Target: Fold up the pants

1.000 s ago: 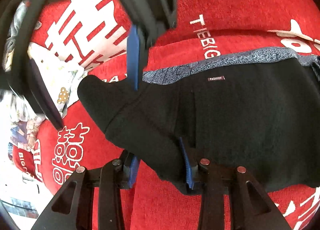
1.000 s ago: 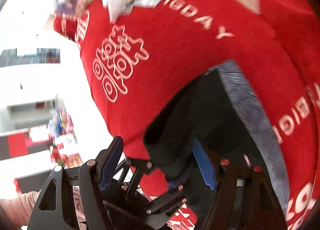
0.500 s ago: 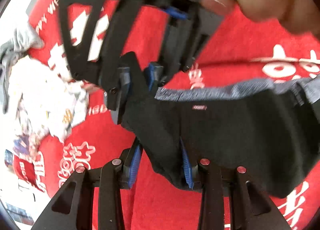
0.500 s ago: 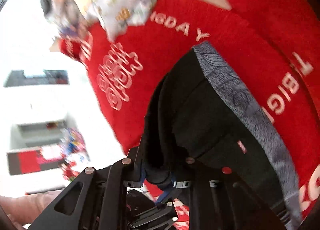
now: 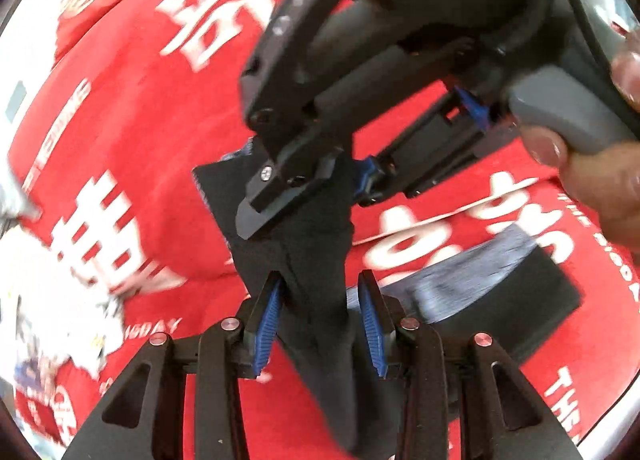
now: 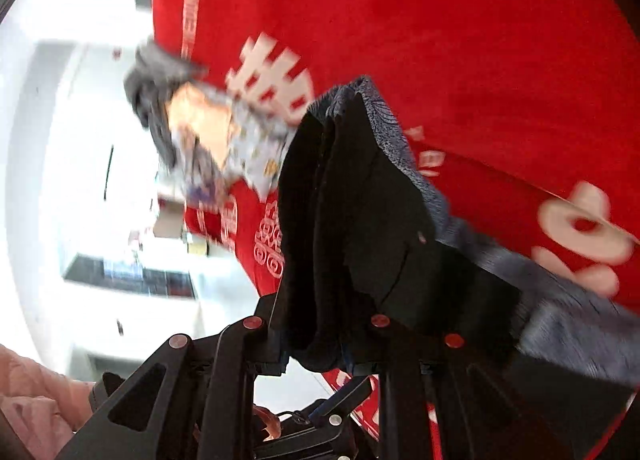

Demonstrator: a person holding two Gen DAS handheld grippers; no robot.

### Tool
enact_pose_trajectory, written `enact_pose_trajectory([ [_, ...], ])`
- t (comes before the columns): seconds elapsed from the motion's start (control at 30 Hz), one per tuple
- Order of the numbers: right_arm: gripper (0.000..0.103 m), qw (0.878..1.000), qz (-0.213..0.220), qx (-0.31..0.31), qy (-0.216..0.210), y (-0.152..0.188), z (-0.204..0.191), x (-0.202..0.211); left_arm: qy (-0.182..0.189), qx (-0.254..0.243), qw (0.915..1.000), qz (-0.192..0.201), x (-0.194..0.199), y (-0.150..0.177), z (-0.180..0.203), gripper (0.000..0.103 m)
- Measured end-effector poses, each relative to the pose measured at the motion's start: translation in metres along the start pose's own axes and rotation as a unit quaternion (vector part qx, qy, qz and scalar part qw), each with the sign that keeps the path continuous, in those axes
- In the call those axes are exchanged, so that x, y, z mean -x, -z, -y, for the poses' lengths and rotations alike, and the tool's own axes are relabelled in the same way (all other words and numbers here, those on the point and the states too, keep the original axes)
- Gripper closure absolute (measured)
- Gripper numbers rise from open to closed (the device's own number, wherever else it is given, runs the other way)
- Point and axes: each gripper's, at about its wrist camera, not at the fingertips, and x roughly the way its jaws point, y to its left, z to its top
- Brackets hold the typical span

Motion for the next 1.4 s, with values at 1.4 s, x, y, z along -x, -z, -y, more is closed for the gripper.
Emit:
enact_pose_trajectory([
  [1.4,0.073,0.956,0.102,-0.151,0.230,0.173,0.172,0.157,0.090,0.092,0.9569,-0.261,-0.086,0.070,0.044,0.043],
])
